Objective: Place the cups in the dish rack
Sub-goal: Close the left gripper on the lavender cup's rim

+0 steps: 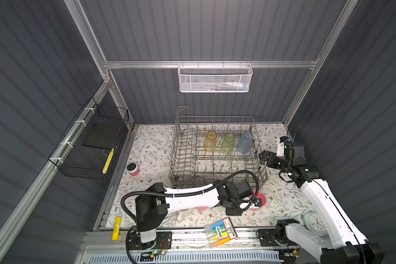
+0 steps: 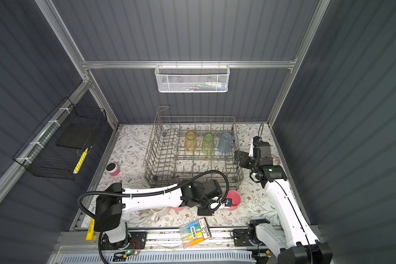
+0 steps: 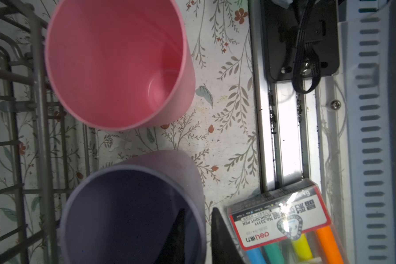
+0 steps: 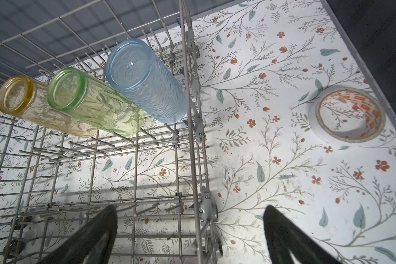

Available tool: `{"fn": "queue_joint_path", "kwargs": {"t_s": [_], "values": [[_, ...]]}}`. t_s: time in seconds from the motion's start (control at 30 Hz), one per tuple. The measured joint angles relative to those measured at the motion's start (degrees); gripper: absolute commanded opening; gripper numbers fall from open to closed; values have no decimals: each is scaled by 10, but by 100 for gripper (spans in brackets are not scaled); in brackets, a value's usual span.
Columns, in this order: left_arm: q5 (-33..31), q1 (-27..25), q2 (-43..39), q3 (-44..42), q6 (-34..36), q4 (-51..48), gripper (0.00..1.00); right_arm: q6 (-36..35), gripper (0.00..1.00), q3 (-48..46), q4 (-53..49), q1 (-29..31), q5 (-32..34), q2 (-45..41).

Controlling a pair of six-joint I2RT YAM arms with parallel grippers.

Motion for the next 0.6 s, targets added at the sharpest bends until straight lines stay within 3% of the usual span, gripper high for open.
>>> {"fn": "queue_joint_path", "kwargs": {"t_s": [0.3, 0.6], "values": [[13, -1, 6, 21, 9, -21, 1, 0, 99, 0, 5, -5, -9, 0], [13, -1, -23, 21, 9, -46, 0, 2, 99, 0, 8, -6, -26, -2]]}}
